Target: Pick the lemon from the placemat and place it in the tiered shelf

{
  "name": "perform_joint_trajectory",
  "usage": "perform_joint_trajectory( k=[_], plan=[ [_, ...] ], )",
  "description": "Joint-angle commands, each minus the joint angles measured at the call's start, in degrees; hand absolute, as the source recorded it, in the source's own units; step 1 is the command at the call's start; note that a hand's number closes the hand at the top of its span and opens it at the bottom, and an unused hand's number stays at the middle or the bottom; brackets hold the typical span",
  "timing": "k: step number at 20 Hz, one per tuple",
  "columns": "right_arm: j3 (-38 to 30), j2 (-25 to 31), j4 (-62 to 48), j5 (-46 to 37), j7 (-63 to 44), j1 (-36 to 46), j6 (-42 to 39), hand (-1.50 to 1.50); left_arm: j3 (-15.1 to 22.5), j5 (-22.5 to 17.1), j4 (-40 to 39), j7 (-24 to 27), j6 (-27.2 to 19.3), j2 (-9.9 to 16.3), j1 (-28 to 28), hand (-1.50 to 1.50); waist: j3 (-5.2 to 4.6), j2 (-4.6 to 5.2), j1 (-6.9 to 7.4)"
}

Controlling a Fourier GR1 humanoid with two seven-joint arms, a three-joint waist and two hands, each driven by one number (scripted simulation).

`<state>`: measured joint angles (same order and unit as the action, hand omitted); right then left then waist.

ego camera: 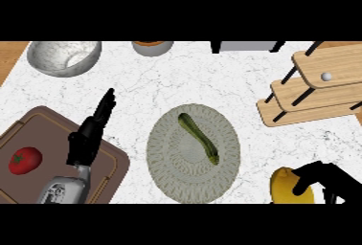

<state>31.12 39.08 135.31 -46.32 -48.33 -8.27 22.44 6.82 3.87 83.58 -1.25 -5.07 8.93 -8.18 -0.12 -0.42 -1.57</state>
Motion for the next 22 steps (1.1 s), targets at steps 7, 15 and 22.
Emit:
perform_joint_trajectory(
  k=[7, 15, 22],
  plan=[
    [-17.1, 4.73, 15.89, 4.67, -11.4, 6.03, -8.81, 1.5, -1.09, -1.16, 0.81, 0.1, 1.7, 0.67, 1.03, 0.0, 0.0, 0.05, 0.21],
    [-30.12, 5.84, 7.95, 15.88, -14.15, 21.08, -15.85, 1.5, -1.06, -0.23, -1.61, -0.27, 0.92, -0.57, -1.54, 0.0, 0.0, 0.14, 0.55],
    [-45.01, 8.92, -2.39, 25.92, -7.04, 27.13, -20.31, 1.5, -0.19, 0.16, -1.33, 2.51, 2.29, -1.09, 1.61, 0.0, 0.1, 0.26, 1.16]
  ],
)
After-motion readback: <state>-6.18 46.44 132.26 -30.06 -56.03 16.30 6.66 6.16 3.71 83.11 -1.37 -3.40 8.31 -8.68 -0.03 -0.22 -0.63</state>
